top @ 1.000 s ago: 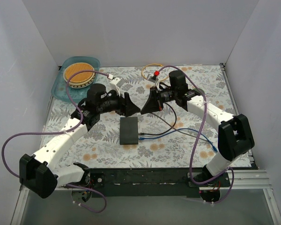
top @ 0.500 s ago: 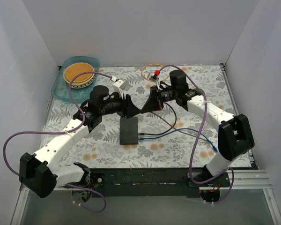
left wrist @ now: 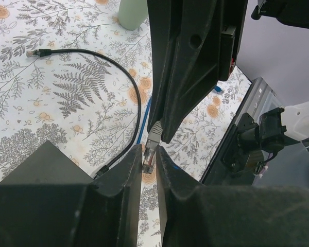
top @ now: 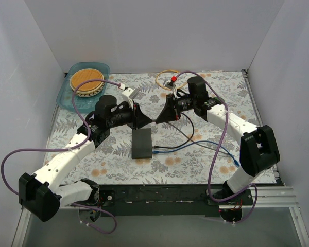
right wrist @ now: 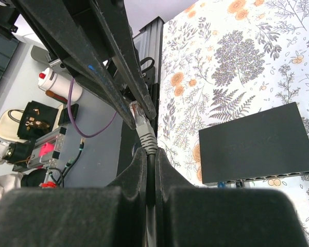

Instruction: Insert the plug into the switch port

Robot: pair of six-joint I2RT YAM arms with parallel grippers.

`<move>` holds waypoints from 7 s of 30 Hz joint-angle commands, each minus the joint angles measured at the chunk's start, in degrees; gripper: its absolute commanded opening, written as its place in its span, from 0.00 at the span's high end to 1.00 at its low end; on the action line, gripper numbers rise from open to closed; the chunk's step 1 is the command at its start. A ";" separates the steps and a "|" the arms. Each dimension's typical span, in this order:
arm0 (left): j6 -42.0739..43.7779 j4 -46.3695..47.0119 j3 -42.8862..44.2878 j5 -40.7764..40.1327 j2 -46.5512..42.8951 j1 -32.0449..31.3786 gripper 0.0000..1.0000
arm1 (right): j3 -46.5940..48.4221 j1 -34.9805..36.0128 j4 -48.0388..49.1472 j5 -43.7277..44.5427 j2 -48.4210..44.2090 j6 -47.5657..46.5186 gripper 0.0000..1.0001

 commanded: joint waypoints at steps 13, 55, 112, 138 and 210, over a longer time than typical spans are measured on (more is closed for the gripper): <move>-8.78 -6.61 7.71 -0.17 5.37 -0.13 1.00 | 4.42 0.73 -18.39 27.01 -9.40 -15.80 0.39; -18.54 -18.40 16.43 16.62 16.81 4.09 1.00 | -4.54 14.53 -20.16 47.61 -17.58 -31.10 0.47; -18.63 -2.76 3.76 -10.98 36.49 10.07 0.32 | -1.56 14.18 -29.30 57.98 1.93 -26.62 0.99; -15.46 -4.43 1.49 -12.73 34.13 8.92 0.30 | 1.17 14.18 -31.94 59.39 9.75 -27.76 0.99; -16.17 -4.69 -8.96 -16.87 21.82 9.27 0.30 | -5.33 22.79 -22.45 55.70 6.59 -30.93 0.99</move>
